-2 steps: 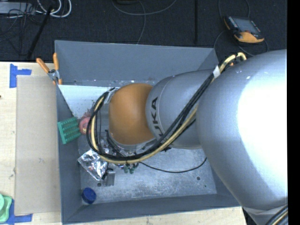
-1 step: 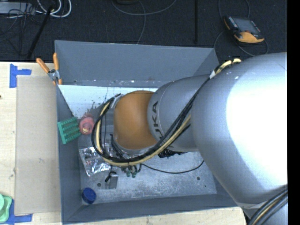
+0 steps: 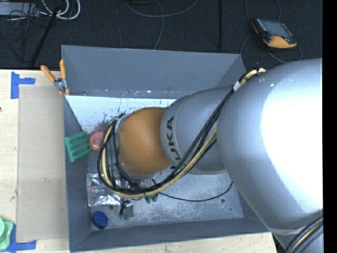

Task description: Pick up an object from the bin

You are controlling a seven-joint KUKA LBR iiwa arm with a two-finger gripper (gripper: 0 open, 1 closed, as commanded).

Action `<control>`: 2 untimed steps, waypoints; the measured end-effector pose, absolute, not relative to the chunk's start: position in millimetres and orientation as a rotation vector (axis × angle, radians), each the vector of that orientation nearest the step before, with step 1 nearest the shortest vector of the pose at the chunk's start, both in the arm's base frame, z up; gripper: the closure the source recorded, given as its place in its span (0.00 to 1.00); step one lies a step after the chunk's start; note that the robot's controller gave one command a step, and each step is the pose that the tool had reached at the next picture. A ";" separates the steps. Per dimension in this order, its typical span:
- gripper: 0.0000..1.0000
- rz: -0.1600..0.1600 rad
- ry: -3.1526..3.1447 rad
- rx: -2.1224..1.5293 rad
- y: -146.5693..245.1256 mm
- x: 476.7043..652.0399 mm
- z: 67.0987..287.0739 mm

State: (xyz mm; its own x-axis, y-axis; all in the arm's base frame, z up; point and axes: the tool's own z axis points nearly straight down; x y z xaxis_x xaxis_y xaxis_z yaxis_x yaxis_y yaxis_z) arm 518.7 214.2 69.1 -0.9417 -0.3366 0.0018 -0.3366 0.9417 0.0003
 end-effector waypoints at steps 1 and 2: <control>1.00 0.000 -3.096 0.530 213.4 519.4 69.5; 1.00 -0.002 -3.103 0.528 214.4 520.5 135.8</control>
Offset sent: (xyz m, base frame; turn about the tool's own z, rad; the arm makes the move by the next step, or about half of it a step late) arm 0.0000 0.0000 0.0000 0.0000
